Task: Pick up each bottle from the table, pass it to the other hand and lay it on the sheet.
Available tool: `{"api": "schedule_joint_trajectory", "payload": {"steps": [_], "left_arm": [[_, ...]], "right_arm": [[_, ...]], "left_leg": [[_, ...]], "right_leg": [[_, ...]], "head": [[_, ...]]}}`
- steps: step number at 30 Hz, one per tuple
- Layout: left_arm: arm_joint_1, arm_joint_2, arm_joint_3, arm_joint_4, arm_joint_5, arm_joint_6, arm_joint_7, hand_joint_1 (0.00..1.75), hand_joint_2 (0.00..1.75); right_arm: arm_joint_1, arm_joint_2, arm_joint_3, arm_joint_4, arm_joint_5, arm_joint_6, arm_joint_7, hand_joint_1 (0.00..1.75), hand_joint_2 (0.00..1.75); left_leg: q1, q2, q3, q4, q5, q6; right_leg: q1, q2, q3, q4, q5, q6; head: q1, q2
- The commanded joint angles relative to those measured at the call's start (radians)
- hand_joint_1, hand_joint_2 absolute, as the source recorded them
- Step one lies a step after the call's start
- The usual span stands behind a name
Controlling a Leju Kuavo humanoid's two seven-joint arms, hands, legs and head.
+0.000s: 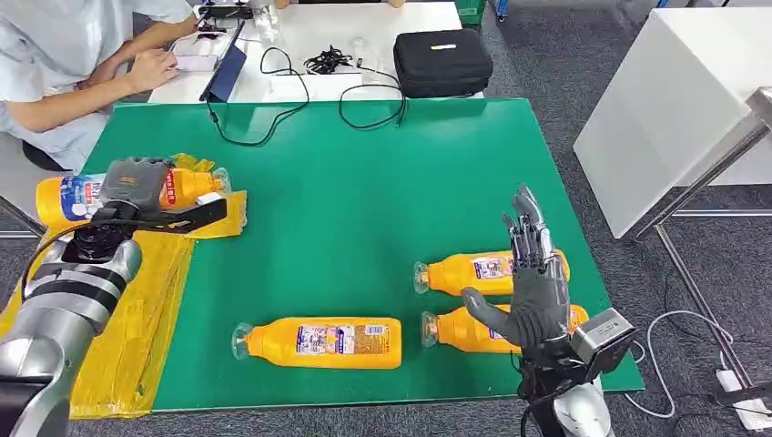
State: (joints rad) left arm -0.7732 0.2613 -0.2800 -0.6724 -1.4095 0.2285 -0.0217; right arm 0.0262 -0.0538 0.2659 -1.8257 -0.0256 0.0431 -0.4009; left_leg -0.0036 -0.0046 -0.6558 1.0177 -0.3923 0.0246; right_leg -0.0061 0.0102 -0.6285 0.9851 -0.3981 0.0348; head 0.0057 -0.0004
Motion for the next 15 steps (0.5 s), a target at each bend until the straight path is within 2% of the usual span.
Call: {"api": "schedule_joint_trajectory", "payload": {"steps": [1, 6, 8, 9, 10, 13, 15], "left_arm": [[-0.100, -0.074, 0.027, 0.247, 0.120, -0.030, -0.043, 1.75, 1.75], [-0.067, -0.113, 0.063, 0.268, 0.219, -0.068, -0.079, 1.75, 1.75], [-0.051, -0.120, 0.058, 0.270, 0.222, -0.064, -0.072, 0.07, 1.75], [-0.041, -0.122, 0.052, 0.269, 0.221, -0.052, -0.069, 0.00, 1.75], [-0.039, -0.124, 0.055, 0.278, 0.231, -0.062, -0.067, 0.00, 1.75], [-0.032, -0.124, 0.057, 0.277, 0.244, -0.058, -0.069, 0.00, 1.75], [-0.029, -0.123, 0.053, 0.280, 0.244, -0.063, -0.073, 0.00, 1.75]], "right_arm": [[-0.033, 0.004, 0.025, 0.087, -0.001, 0.008, 0.020, 0.00, 1.75], [-0.049, 0.011, 0.036, 0.130, 0.001, 0.013, 0.034, 0.00, 1.75], [-0.060, 0.016, 0.040, 0.144, 0.003, 0.013, 0.042, 0.00, 1.75], [-0.067, 0.017, 0.045, 0.154, 0.006, 0.014, 0.047, 0.00, 1.75], [-0.072, 0.018, 0.049, 0.161, 0.007, 0.015, 0.051, 0.00, 1.75], [-0.080, 0.020, 0.053, 0.173, 0.007, 0.017, 0.053, 0.00, 1.75], [-0.081, 0.021, 0.053, 0.177, 0.007, 0.017, 0.054, 0.00, 1.75]], "left_leg": [[0.001, -0.001, 0.004, 0.000, -0.001, -0.001], [0.001, -0.001, 0.007, -0.001, -0.002, -0.002], [0.000, -0.001, 0.004, -0.001, -0.001, -0.001], [0.001, -0.001, 0.006, -0.001, -0.002, -0.001], [0.000, 0.000, 0.003, -0.001, -0.001, -0.001], [0.001, 0.001, 0.008, -0.001, -0.003, -0.002], [0.000, 0.000, 0.003, -0.001, -0.001, -0.001]], "right_leg": [[0.001, -0.002, 0.004, -0.001, -0.001, 0.000], [0.001, -0.002, 0.008, -0.002, -0.002, -0.001], [0.000, -0.001, 0.004, -0.001, -0.001, 0.000], [0.001, -0.001, 0.007, -0.002, -0.002, 0.000], [0.000, 0.000, 0.004, -0.001, 0.000, 0.000], [0.001, 0.000, 0.009, -0.002, -0.002, -0.001], [0.000, 0.000, 0.004, -0.001, 0.000, 0.000]], "head": [[0.000, 0.000], [0.000, 0.000], [0.000, 0.000], [0.000, 0.000], [0.000, 0.000], [0.000, 0.000], [0.000, 0.000]]}}
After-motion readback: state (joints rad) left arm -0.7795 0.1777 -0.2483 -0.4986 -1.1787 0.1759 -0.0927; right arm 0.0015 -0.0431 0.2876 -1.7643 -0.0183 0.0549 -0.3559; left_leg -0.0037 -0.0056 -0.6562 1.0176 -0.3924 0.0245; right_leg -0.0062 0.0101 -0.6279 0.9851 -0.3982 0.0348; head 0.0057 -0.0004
